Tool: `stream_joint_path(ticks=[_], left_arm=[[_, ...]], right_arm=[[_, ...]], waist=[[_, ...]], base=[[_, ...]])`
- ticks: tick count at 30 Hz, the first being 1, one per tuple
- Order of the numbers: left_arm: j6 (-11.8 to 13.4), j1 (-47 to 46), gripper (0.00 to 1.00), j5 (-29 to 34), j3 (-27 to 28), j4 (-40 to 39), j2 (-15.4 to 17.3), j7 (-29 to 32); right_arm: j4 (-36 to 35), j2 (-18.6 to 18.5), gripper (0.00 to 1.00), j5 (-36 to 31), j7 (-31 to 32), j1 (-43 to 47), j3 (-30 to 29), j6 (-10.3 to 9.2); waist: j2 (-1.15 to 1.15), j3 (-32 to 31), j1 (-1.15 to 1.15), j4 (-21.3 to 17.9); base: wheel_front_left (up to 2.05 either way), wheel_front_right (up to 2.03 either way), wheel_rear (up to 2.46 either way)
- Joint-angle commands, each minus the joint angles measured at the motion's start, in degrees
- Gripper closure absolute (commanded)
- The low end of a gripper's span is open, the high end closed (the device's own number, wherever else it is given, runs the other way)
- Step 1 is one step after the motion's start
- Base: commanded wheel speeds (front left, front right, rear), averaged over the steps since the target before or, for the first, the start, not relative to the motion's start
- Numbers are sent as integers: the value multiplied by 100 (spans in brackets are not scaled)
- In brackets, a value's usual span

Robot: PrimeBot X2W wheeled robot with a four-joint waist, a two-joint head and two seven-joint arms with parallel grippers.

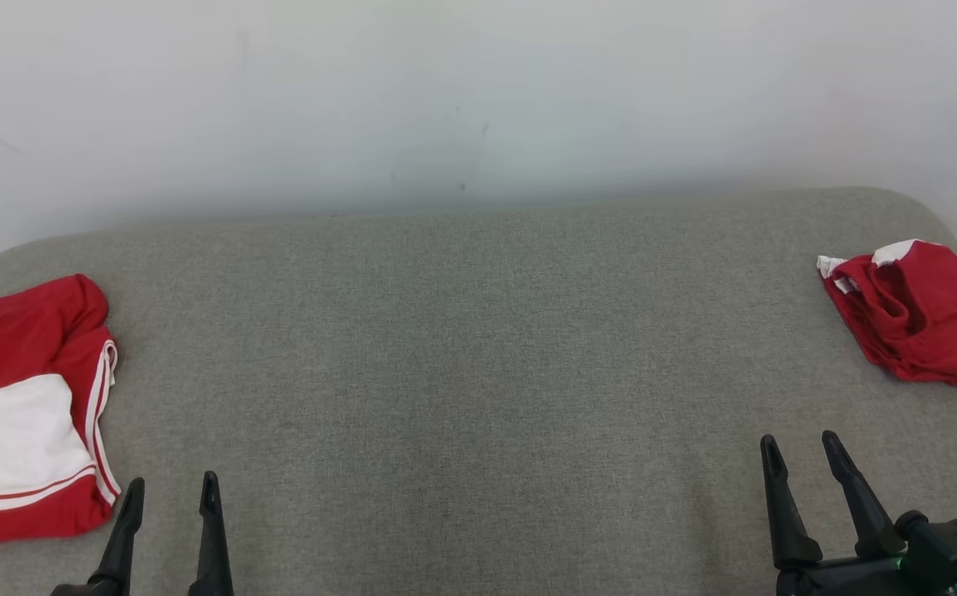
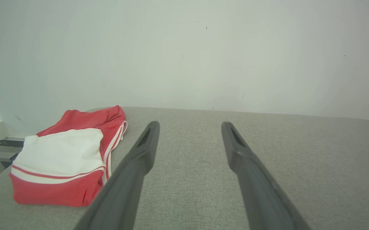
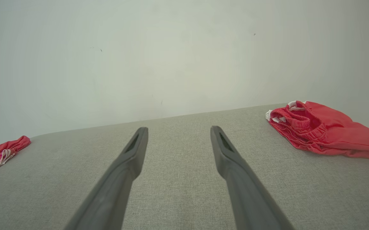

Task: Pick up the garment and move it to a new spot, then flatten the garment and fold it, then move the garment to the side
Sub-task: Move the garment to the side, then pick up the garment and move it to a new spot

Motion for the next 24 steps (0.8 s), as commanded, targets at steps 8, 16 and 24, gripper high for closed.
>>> stream_joint_path(ticks=[8,16,24], left_arm=[[-35,20,0,82,59,119,-1,-3],[-50,16,0,92,61,196,-7,-3],[-45,3,0,103,62,200,-11,-3]], right_arm=[[-102,121,0,-79,73,192,-50,-16],[-99,134,0,-73,123,247,-63,-16],[-84,110,0,-51,123,246,-48,-16]], waist=[[1,-79,1,20],[1,-112,1,41],[1,-103,1,40]], base=[[0,0,0],[0,0,0],[0,0,0]])
